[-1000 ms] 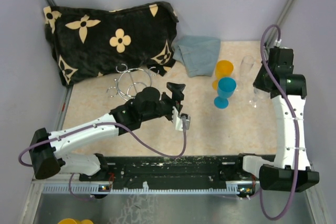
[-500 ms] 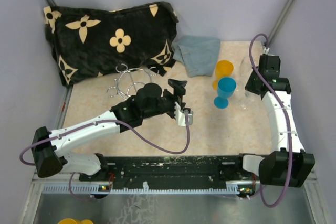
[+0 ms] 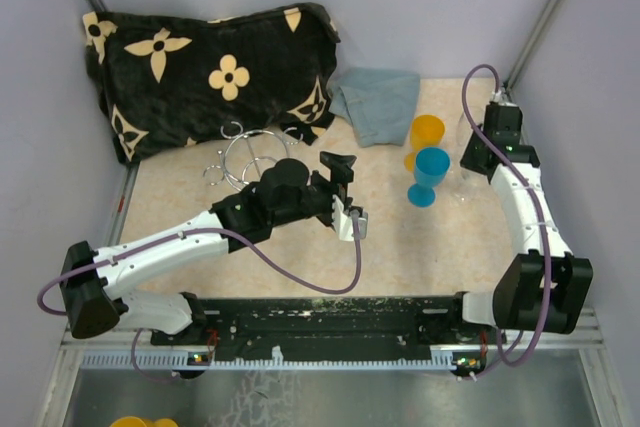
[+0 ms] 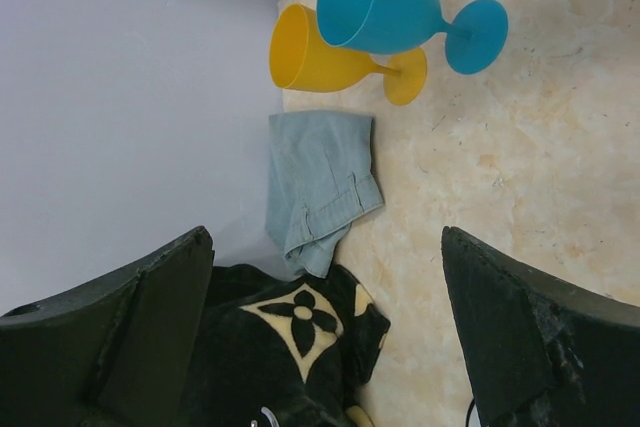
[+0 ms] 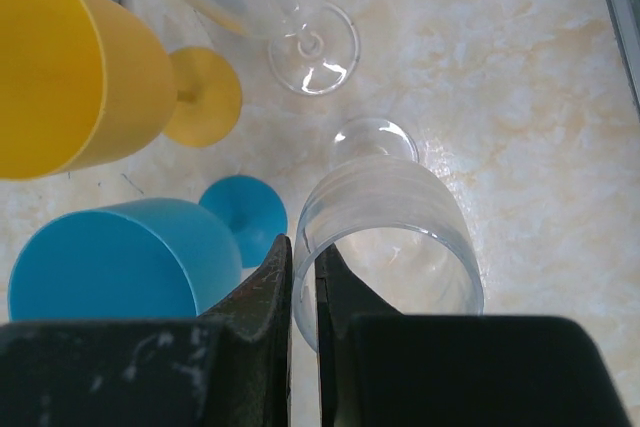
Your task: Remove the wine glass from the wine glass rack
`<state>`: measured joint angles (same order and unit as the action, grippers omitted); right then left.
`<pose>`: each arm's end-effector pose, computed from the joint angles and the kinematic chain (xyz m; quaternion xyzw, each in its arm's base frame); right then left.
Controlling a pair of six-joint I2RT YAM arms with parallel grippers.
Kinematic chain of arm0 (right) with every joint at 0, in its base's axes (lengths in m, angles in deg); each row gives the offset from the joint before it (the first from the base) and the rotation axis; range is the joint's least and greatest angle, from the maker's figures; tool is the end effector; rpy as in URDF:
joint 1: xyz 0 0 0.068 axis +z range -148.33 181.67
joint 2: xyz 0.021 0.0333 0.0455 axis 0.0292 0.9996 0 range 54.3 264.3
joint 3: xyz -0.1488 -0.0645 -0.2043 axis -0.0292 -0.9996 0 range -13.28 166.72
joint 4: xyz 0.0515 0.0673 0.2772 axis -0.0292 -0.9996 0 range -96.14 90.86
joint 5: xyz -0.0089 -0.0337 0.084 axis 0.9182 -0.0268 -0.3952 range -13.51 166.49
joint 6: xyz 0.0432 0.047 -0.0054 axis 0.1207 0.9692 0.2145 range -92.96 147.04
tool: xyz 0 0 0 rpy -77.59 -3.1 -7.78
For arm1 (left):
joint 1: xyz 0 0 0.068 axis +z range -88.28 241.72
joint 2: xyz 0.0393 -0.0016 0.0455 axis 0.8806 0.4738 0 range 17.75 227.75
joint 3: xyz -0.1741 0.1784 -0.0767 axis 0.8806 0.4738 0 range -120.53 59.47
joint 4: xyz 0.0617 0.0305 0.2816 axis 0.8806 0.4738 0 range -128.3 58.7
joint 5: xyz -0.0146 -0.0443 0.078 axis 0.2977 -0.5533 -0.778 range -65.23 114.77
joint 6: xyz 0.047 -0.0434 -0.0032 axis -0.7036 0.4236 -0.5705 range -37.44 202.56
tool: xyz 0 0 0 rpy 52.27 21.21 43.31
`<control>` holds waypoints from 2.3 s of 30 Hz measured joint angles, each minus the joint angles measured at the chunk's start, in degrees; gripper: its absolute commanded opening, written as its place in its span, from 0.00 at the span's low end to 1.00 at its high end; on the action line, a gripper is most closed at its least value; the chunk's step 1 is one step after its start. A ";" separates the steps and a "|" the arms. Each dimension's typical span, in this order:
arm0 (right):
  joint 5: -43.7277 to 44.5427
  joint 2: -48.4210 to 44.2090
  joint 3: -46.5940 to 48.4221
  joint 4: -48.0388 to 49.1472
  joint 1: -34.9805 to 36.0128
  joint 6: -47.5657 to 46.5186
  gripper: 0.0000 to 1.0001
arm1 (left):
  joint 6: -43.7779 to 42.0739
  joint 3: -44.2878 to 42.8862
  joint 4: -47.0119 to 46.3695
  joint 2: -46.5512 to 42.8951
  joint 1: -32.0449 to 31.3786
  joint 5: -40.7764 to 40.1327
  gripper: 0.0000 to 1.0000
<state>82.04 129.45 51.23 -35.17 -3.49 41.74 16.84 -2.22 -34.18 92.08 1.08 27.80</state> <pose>0.3199 -0.0338 0.2750 0.1777 0.9113 -0.0142 0.3712 0.1703 -0.3080 0.3184 0.7231 0.3479 0.0052 0.5967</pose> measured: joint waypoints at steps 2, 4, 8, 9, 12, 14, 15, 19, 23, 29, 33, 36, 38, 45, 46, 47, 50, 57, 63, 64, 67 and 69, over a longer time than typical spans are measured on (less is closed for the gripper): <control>-0.35 0.28 -0.02 0.94 0.00 -0.20 0.00 | 0.00 0.00 0.20 0.00 0.00 -0.02 1.00; -0.68 0.42 -0.02 1.20 0.00 -0.42 0.00 | 0.00 0.00 0.42 0.00 0.00 -0.02 0.99; -1.22 0.50 -0.02 1.31 0.00 -0.90 0.21 | 0.00 0.00 1.03 0.00 0.00 0.00 0.99; -1.53 0.50 -0.02 1.33 0.00 -1.11 0.26 | -0.02 0.00 1.09 0.00 0.00 0.00 1.00; -2.49 0.50 -0.02 1.01 0.00 -1.53 0.36 | -0.04 0.00 1.09 0.00 0.00 0.00 1.00; -2.89 0.48 -0.02 0.79 0.00 -1.73 0.41 | -0.04 0.00 1.11 0.00 0.00 0.00 0.99; -3.10 0.48 0.00 0.61 0.00 -1.68 0.43 | -0.04 0.00 1.11 0.00 0.00 0.00 1.00; -4.00 0.39 0.57 -1.07 0.00 -1.95 0.54 | -0.04 0.00 1.14 0.00 0.00 0.00 0.99; -5.25 -0.55 3.19 -2.97 0.00 -2.03 0.61 | -0.07 0.00 1.20 0.00 0.00 0.00 0.99; -6.56 -3.76 8.31 -3.37 0.00 -1.57 0.64 | -0.04 0.00 1.64 0.00 -0.02 0.04 0.99; -7.19 -4.57 10.21 -3.26 0.00 -1.46 0.64 | -0.07 0.00 2.01 0.07 0.00 0.00 0.99; -7.54 -4.46 10.23 -3.39 0.00 -1.40 0.64 | -0.07 0.00 2.05 0.07 -0.02 -0.02 0.99; -7.69 -4.22 10.27 -3.48 0.00 -1.38 0.64 | -0.07 0.00 2.08 0.07 0.00 -0.04 0.99; -7.98 -4.09 10.60 -4.11 0.00 -1.38 0.66 | -0.04 0.00 2.08 0.04 0.00 -0.04 0.99; -8.09 -4.11 10.62 -4.04 0.00 -1.38 0.67 | -0.07 0.00 2.08 0.04 0.00 -0.04 0.99; -8.31 -4.11 10.62 -3.96 0.00 -1.31 0.69 | -0.07 0.00 2.08 0.04 0.00 -0.04 0.99; -8.57 -4.17 10.62 -3.82 0.00 -0.90 0.72 | -0.07 0.00 2.08 0.04 -0.02 -0.07 1.00; -8.61 -4.55 11.96 -3.10 0.00 0.98 0.77 | -0.04 0.00 2.08 0.04 -0.02 -0.09 0.99; -7.58 -5.75 12.59 -2.51 0.00 2.03 0.84 | -0.04 -0.02 2.08 0.11 0.00 -0.11 0.99; -7.30 -6.08 12.59 -2.49 0.00 2.10 0.84 | -0.04 -0.04 2.10 0.15 0.00 -0.13 1.00; -6.82 -7.13 12.59 -2.03 0.00 2.47 0.85 | -0.07 -0.13 2.10 0.22 0.00 -0.11 1.00; -6.64 -7.61 12.59 -1.62 0.00 2.62 0.85 | -0.07 -0.13 2.12 0.24 -0.02 -0.11 0.99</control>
<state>75.39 121.85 63.82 -36.79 -3.49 44.37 16.78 -2.35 -32.06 92.32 1.06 27.69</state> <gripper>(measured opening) 0.843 0.996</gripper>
